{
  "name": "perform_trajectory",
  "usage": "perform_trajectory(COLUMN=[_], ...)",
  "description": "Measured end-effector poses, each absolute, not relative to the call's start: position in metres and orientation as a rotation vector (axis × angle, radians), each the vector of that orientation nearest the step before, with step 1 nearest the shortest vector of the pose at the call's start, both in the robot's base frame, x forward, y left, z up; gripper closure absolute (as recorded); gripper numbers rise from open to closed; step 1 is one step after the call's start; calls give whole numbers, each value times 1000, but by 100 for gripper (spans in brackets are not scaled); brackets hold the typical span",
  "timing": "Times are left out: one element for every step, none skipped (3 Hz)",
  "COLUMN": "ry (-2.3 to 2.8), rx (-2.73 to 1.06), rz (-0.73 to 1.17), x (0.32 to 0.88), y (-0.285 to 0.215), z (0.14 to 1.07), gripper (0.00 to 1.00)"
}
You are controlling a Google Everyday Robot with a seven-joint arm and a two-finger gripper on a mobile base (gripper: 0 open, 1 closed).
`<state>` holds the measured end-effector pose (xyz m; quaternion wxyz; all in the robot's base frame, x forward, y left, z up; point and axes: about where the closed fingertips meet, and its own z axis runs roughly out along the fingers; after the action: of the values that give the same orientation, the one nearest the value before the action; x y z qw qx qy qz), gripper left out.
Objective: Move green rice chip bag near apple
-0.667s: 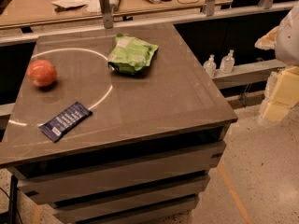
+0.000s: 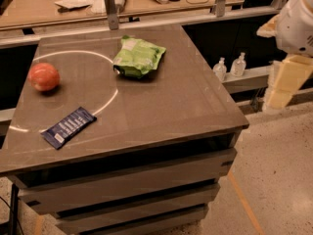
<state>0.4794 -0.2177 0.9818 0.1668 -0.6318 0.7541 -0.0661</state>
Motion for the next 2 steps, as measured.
perform_trajectory(ry=[2012, 1862], rx=[-1979, -2145], rz=[-334, -470], x=[534, 604], y=[-204, -176], z=[996, 1006], gripper=[0, 0])
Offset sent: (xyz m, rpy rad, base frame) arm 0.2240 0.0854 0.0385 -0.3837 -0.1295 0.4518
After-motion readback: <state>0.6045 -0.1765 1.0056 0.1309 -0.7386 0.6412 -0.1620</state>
